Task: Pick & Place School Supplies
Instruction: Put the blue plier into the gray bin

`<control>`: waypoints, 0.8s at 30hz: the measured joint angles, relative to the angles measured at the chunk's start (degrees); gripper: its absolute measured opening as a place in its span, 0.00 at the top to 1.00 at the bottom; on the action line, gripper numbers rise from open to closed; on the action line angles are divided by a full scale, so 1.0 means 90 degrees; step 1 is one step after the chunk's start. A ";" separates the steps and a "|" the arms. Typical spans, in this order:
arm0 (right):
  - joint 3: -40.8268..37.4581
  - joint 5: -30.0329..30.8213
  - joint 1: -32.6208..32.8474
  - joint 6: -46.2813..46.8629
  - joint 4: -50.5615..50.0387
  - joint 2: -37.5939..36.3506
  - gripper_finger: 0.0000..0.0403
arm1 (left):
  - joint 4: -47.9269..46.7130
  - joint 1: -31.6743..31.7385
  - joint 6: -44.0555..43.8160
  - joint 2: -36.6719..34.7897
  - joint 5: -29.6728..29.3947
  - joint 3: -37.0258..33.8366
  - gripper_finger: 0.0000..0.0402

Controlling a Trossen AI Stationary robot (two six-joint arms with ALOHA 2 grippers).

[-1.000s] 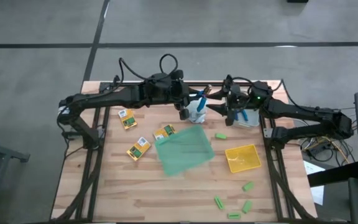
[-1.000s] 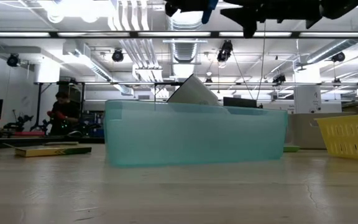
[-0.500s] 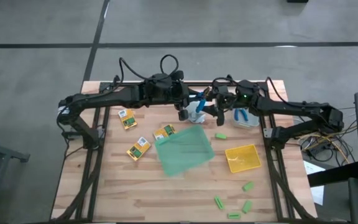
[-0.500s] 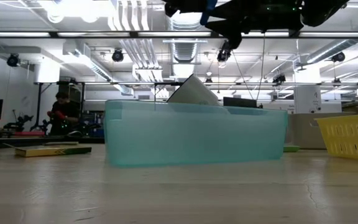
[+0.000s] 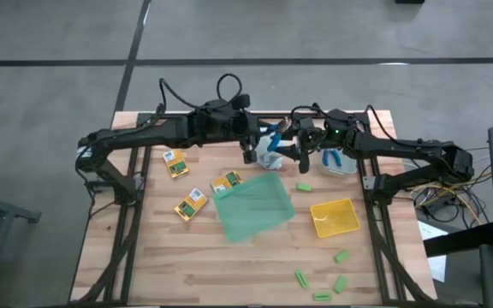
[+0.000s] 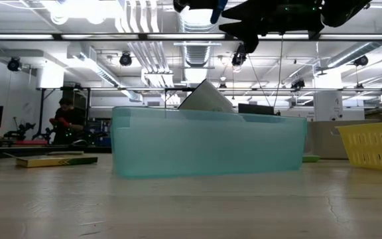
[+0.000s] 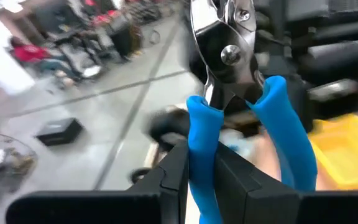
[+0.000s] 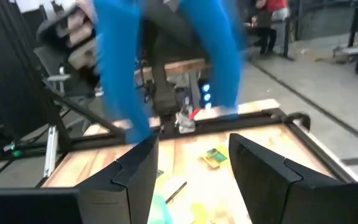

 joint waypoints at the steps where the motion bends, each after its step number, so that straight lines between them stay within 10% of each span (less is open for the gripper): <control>1: -0.0002 -0.0028 0.0007 -0.0002 -0.0060 0.0000 0.52 | 0.0040 0.0020 0.0020 -0.0033 -0.0022 0.0000 0.86; 24: 0.0515 -0.0274 0.0069 -0.0380 0.0036 0.0002 0.52 | 0.0008 0.0035 -0.0364 -0.0113 0.0211 -0.0019 0.86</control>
